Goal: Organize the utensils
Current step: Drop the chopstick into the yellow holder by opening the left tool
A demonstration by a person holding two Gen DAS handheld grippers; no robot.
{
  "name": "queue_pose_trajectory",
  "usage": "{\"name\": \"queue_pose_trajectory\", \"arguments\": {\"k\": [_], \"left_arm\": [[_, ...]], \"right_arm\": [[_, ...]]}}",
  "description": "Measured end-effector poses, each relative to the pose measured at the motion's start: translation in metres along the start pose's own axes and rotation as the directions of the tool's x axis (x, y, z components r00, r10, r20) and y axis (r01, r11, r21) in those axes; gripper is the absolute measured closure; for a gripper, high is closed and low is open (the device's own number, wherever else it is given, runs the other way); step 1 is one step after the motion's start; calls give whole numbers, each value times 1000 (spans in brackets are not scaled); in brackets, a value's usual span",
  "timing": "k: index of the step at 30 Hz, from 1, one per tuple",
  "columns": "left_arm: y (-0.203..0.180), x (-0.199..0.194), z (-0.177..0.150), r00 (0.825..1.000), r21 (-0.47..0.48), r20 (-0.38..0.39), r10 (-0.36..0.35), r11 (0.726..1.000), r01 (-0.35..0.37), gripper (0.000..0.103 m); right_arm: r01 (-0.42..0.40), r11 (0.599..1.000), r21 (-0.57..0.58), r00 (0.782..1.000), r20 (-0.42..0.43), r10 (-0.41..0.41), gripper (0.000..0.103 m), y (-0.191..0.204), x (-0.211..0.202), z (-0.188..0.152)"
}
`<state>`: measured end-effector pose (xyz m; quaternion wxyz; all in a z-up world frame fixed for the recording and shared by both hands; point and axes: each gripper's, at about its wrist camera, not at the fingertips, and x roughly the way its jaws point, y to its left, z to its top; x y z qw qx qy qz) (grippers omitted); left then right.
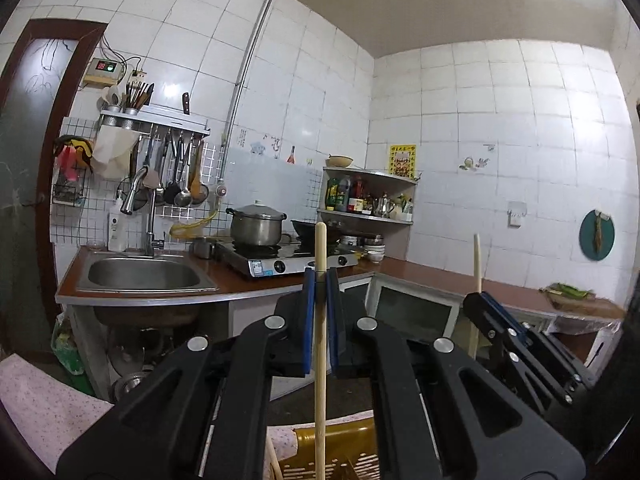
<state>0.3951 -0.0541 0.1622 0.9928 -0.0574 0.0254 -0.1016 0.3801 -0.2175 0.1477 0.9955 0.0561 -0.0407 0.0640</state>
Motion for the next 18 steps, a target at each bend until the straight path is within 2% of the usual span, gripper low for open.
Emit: {"name": "queue_pose_trajectory", "arguments": {"k": [6,13,18], "left_arm": [[4,9,-26,1000,13,1,21,1000,-21,99],[14,9,-49,999,-6,-34,20,1000,-20,99],[9,3,-63,999,27,-47,16,1000,-14,99]], "right_arm": [[29,999,-39,999,29,-28,97,7,1,-12],[-20,998,-55,999,26,21,97,7,-2,-29],[-40,997,-58,999,5,41,97,2,-8,-41]]}}
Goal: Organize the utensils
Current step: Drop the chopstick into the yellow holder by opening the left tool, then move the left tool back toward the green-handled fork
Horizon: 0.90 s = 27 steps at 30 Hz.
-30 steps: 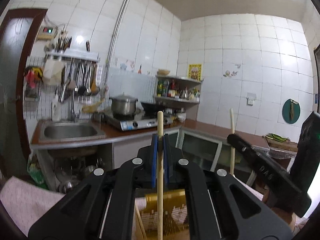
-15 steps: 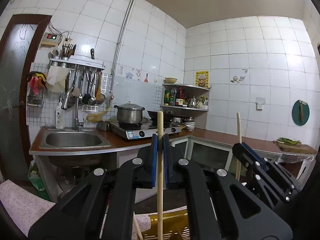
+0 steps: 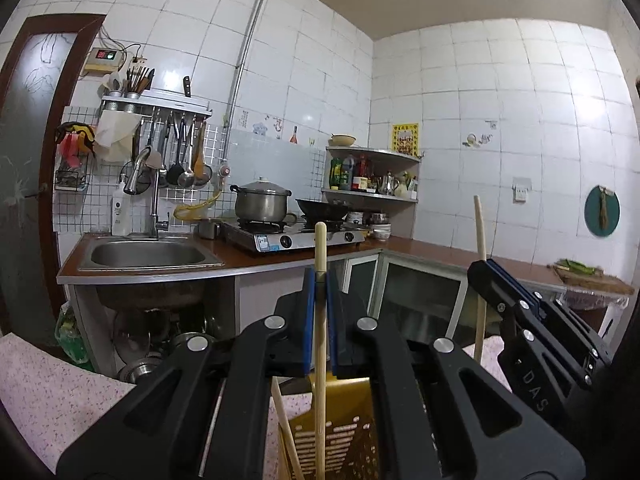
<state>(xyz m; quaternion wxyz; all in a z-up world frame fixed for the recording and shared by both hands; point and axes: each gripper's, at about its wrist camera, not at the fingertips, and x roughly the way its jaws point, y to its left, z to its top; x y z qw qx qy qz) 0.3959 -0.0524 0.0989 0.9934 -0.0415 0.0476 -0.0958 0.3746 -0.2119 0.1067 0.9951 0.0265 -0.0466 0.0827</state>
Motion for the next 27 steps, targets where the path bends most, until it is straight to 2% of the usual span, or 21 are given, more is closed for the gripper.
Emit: {"name": "queue_pose_trajectory", "arguments": {"k": [11,16,17,19,20,21,22,23,25,27], "left_arm": [[8,-10,-20,996,-13,-94,-6,1000,5,99],[16,-19,-26,988,-11,-156,8,1000,-10,98],[19,-21,-26,985,-20,-174,7,1000,-11,95],[24,-29,-24,981,-37,-193,18,999,-25,81],[27,-36,-23,980,-46,-195,30,998,-40,64],[31,-45,-22,981,-55,-190,47,997,-58,52],[33,-53,-21,980,-59,-189,60,996,-73,48],[34,-60,-21,978,-58,-197,67,995,-80,46],[37,-75,-21,971,-53,-229,74,995,-88,44],[39,-91,-23,960,-45,-265,86,994,-102,34]], "right_arm": [[-6,1000,-22,993,-115,4,96,-8,-17,-22],[-32,999,1,979,-199,31,94,-11,-21,-21],[-36,999,11,976,-215,37,94,-12,-23,-20],[-43,999,31,968,-244,50,89,-16,-27,-18],[-51,998,38,966,-250,59,79,-17,-31,-17],[-60,997,41,963,-261,68,61,-16,-37,-15],[-54,998,43,962,-267,63,52,-15,-45,-14],[-55,998,42,961,-268,65,48,-15,-53,-13],[-57,998,34,953,-295,65,48,-15,-65,-14],[-51,998,39,945,-322,61,47,-17,-78,-15]]}}
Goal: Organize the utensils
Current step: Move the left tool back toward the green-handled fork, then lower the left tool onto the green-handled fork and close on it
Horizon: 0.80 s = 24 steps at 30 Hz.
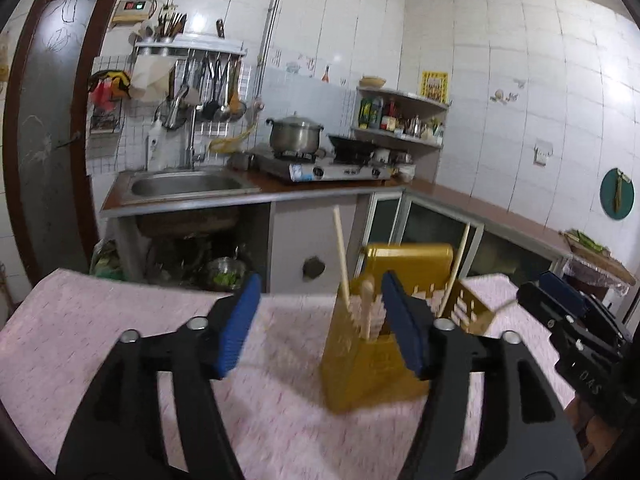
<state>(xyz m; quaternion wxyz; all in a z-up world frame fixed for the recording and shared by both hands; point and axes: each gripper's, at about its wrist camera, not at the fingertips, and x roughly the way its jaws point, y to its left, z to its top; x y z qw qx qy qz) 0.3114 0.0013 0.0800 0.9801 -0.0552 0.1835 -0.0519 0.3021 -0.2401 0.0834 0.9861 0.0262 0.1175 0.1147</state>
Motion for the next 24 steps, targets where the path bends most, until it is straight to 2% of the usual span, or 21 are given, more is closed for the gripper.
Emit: {"name": "queue_pose_trajectory", "arguments": {"k": [2,5,11,13,17,19,22,24], "left_arm": [[2,-16,-7,1000,3,-20,10,1000,-10,27],[6,-42,-18,999,12,-43,29,1000,-28,19],[13,-80,-48,992,-2,-125,32,999,-32,6],[15,-90,-60,988,-7,-152,39,999,-41,5],[22,-104,-85,968,-30,-246,40,998,-49,5],[28,-110,-101,953,-56,-302,30,997,-49,5],[34,-114,-118,934,-67,-353,54,994,-83,5],[37,-115,-131,914,-60,-401,67,993,-99,5]], "right_arm": [[12,1000,6,999,-39,-12,46,-2,-10,-5],[44,999,21,995,-94,-42,37,-7,-28,-16],[106,994,19,975,-201,-100,33,-18,-57,-44],[119,993,12,965,-238,-113,33,-21,-66,-55],[129,992,1,942,-314,-122,33,-22,-79,-75],[131,991,2,926,-358,-122,33,-23,-83,-88],[134,991,7,904,-410,-120,33,-24,-84,-101],[128,992,8,889,-443,-112,33,-23,-84,-109]]}}
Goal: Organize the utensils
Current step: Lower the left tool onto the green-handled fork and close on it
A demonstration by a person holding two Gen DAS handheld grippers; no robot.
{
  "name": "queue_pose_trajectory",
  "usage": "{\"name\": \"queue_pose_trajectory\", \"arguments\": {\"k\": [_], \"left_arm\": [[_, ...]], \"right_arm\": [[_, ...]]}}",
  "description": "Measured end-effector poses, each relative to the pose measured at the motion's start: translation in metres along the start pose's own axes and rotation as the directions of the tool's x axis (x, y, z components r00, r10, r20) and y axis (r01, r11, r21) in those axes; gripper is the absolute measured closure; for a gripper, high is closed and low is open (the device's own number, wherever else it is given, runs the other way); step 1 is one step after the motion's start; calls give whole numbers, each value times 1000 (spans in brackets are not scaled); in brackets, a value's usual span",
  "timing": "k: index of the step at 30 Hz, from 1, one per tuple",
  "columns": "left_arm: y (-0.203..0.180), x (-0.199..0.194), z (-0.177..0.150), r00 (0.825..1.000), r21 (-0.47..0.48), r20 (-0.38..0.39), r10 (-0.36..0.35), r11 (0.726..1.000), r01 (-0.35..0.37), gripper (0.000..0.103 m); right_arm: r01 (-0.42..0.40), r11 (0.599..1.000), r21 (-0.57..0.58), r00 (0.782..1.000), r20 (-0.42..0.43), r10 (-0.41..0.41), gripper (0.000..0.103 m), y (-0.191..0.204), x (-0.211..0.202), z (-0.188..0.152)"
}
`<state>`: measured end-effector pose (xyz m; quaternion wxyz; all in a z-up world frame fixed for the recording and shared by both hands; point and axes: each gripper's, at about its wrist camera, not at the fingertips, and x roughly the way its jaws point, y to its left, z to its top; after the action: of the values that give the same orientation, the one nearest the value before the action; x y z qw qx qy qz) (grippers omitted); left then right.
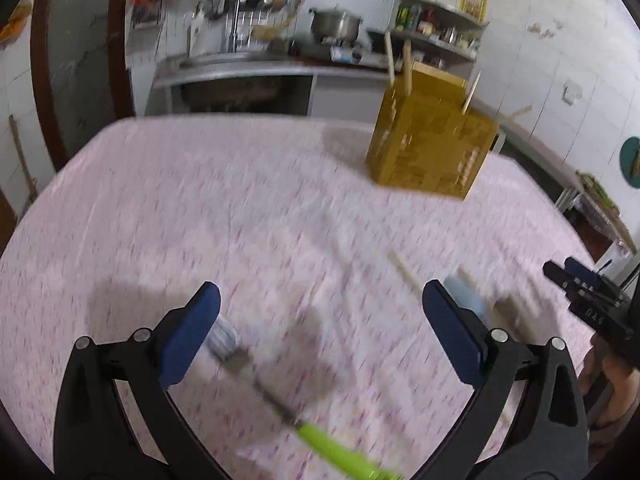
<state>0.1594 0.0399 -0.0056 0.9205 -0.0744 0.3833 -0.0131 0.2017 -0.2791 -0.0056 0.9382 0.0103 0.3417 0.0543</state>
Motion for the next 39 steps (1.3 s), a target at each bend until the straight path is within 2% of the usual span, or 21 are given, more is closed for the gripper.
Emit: {"name": "queue_pose_trajectory", "arguments": {"k": [4,6,9,11,15,19,28,31,33,39], "left_arm": [[3,9,-22,995,10,-92,47,999,-46,5],[6,12,-32,990,11,-130,57,998,-56,5],[10,12,-42,986,-8,-147,84,996,-86,8],[14,12,-45,983,-13,-156,93,995,-96,16],[19,15,-49,975,-7,-179,132,991,-136,31],[21,20,-43,972,-9,-189,139,990,-143,33],[32,34,-22,965,-16,-232,123,991,-130,64],[31,39,-17,964,2,-235,129,991,-132,70],[31,40,-14,963,16,-236,133,991,-133,73],[27,51,-5,960,32,-245,134,991,-130,77]], "right_arm": [[-9,999,-34,997,-75,7,34,11,6,-13],[2,999,-52,996,-87,-7,43,14,8,-17],[-21,999,-43,992,-128,15,55,17,15,-20],[-18,999,-36,988,-153,13,60,17,19,-21],[-29,999,-34,984,-179,22,62,19,22,-25],[-29,999,-46,980,-199,19,64,23,23,-29],[1,997,-83,973,-230,-21,70,33,31,-21],[5,995,-98,971,-238,-28,79,37,32,-19],[1,994,-105,971,-239,-26,89,40,32,-19],[-17,998,-68,968,-252,0,95,37,34,-16]]}}
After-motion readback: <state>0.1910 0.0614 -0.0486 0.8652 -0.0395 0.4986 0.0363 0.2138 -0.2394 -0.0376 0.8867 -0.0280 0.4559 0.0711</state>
